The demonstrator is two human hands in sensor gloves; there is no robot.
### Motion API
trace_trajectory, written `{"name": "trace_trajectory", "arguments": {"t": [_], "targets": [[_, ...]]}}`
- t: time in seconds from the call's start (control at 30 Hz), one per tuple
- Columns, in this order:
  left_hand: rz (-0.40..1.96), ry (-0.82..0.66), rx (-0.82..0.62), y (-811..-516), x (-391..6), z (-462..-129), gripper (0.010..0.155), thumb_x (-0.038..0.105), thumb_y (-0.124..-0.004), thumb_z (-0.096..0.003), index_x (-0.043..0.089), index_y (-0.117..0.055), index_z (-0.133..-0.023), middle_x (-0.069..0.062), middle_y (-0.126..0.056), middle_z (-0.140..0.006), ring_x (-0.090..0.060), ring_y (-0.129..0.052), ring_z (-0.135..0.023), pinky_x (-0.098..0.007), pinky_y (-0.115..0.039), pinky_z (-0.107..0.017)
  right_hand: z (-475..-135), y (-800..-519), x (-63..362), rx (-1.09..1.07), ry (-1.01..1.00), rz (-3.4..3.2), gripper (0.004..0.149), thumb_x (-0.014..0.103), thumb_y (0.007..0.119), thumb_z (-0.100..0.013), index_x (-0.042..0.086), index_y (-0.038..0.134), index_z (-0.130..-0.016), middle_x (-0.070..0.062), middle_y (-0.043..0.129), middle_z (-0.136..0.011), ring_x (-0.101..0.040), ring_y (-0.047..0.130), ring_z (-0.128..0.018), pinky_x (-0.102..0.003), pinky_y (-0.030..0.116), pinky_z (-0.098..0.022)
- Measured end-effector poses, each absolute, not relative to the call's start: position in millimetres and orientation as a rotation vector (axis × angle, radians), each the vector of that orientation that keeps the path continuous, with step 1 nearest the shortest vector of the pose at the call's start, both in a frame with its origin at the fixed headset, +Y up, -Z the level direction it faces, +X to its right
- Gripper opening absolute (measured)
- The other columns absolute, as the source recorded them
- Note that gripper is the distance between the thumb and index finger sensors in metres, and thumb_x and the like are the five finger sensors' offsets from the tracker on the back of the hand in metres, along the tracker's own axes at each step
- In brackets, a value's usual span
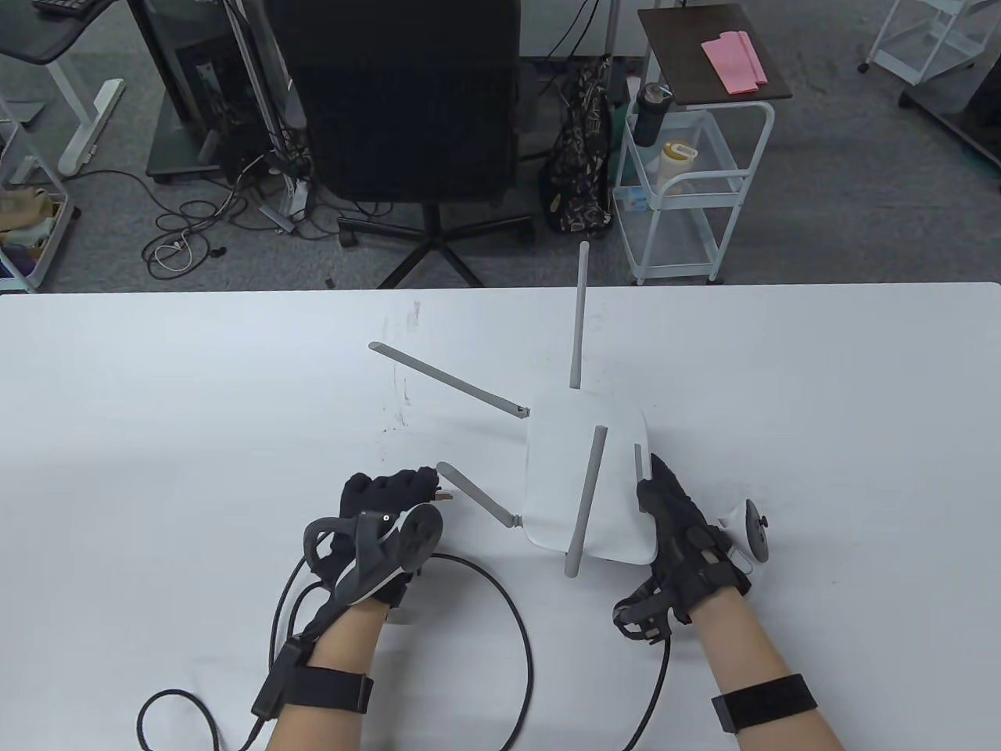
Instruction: Remove ethernet cable from router with left hand
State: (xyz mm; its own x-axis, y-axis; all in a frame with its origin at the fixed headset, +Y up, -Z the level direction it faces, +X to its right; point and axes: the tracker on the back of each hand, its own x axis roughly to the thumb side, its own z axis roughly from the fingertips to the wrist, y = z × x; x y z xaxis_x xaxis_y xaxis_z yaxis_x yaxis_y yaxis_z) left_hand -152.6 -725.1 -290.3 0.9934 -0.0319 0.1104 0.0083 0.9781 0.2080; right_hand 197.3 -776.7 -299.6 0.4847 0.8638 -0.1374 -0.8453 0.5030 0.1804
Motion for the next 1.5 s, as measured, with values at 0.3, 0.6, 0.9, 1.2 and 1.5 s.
{"name": "trace_trajectory", "arguments": {"t": [0.3, 0.6, 0.9, 1.2, 1.5], "targets": [[-0.001, -0.099, 0.151, -729, -155, -293, 0.046, 0.039, -0.092, -0.0424, 0.038, -0.085, -0.088, 0.01, -0.099, -0.085, -0.016, -0.105, -0.077, -0.054, -0.069, -0.073, -300, -777, 198, 0.09, 0.223, 1.073, 0.073, 0.032, 0.059, -0.062, -0.005, 0.011, -0.103, -0.034, 0.059, -0.089, -0.035, 0.1, -0.053, -0.032, 0.094, -0.029], [0.019, -0.083, 0.141, -729, -161, -293, 0.05, 0.043, -0.091, -0.0424, 0.037, -0.083, -0.091, 0.009, -0.096, -0.089, -0.018, -0.102, -0.081, -0.056, -0.066, -0.074, -300, -777, 200, 0.083, 0.225, 1.11, 0.072, 0.03, 0.057, -0.062, -0.005, 0.009, -0.103, -0.034, 0.057, -0.091, -0.036, 0.099, -0.055, -0.033, 0.093, -0.031], [0.036, -0.084, 0.157, -727, -162, -292, 0.055, 0.053, -0.086, -0.0425, 0.035, -0.081, -0.094, 0.006, -0.094, -0.093, -0.02, -0.1, -0.084, -0.057, -0.065, -0.075, -296, -775, 207, -0.007, 0.204, 1.328, 0.072, 0.028, 0.057, -0.06, -0.005, 0.008, -0.102, -0.034, 0.053, -0.094, -0.04, 0.097, -0.058, -0.038, 0.092, -0.033], [0.053, -0.083, 0.15, -727, -164, -292, 0.057, 0.054, -0.084, -0.043, 0.034, -0.08, -0.096, 0.004, -0.093, -0.094, -0.022, -0.099, -0.084, -0.058, -0.064, -0.074, -296, -778, 209, -0.053, 0.224, 1.368, 0.072, 0.027, 0.057, -0.06, -0.005, 0.007, -0.101, -0.034, 0.051, -0.095, -0.042, 0.096, -0.06, -0.041, 0.091, -0.034], [0.067, -0.081, 0.149, -728, -165, -292, 0.058, 0.055, -0.083, -0.0433, 0.034, -0.079, -0.097, 0.003, -0.092, -0.094, -0.023, -0.099, -0.085, -0.058, -0.063, -0.074, -296, -780, 210, -0.095, 0.243, 1.438, 0.073, 0.026, 0.059, -0.059, -0.004, 0.007, -0.101, -0.035, 0.047, -0.096, -0.048, 0.091, -0.064, -0.048, 0.089, -0.037]]}}
